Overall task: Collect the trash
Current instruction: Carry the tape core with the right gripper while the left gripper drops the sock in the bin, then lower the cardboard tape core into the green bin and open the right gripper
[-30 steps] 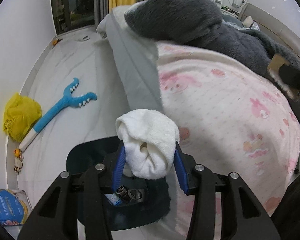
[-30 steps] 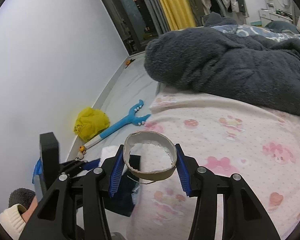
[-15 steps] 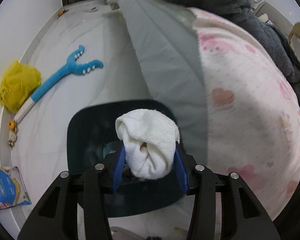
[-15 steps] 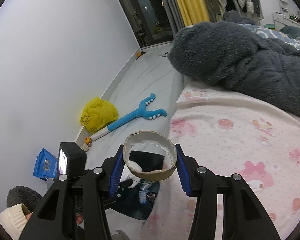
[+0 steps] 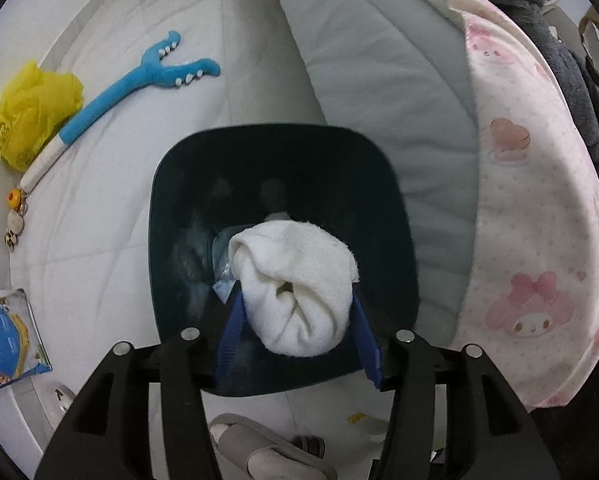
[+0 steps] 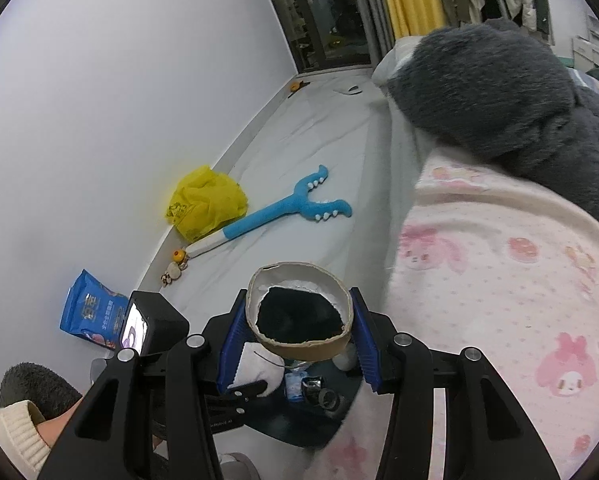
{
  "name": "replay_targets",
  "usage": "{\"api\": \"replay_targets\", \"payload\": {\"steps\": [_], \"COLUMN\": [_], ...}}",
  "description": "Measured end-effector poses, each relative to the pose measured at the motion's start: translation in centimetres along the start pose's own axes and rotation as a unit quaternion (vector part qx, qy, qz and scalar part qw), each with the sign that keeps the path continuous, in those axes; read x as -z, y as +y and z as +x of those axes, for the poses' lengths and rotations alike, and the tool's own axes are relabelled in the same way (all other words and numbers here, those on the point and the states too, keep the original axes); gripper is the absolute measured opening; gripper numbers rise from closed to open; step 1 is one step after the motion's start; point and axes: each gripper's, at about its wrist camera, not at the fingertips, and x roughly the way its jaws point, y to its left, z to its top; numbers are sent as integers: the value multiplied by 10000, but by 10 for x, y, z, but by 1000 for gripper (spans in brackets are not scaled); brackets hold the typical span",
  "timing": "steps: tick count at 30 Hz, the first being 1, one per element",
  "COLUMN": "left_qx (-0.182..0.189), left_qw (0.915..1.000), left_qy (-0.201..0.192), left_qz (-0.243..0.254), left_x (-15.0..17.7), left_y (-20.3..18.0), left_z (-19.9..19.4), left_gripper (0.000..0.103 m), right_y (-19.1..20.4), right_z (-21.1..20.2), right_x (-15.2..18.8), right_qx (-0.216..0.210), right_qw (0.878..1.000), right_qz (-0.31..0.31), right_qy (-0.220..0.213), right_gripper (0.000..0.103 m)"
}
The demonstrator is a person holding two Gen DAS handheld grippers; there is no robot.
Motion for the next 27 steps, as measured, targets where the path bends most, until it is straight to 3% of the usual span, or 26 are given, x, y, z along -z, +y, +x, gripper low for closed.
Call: {"api": "replay_targets", "payload": {"steps": [2,14,27], "left_qx": [24,-10,-495], "left_qw": [10000,9984,9869], "left_qy": [1,-461,-1535], "left_qz": [-49,-332,18], "left_x": [2,8,15], "left_y": [6,40,58], "left_z": [-1,-34,-93], "left_gripper": [64,75,82], "right_y": [5,30,48], "right_z": [7,52,114], "right_x": [1,6,28], "right_qx": [-4,-3,146], "right_qw": [10000,9982,9904], "right_qz": [-36,-212,-452], "right_qy": [64,559,1298], "right_gripper": [49,49,49]}}
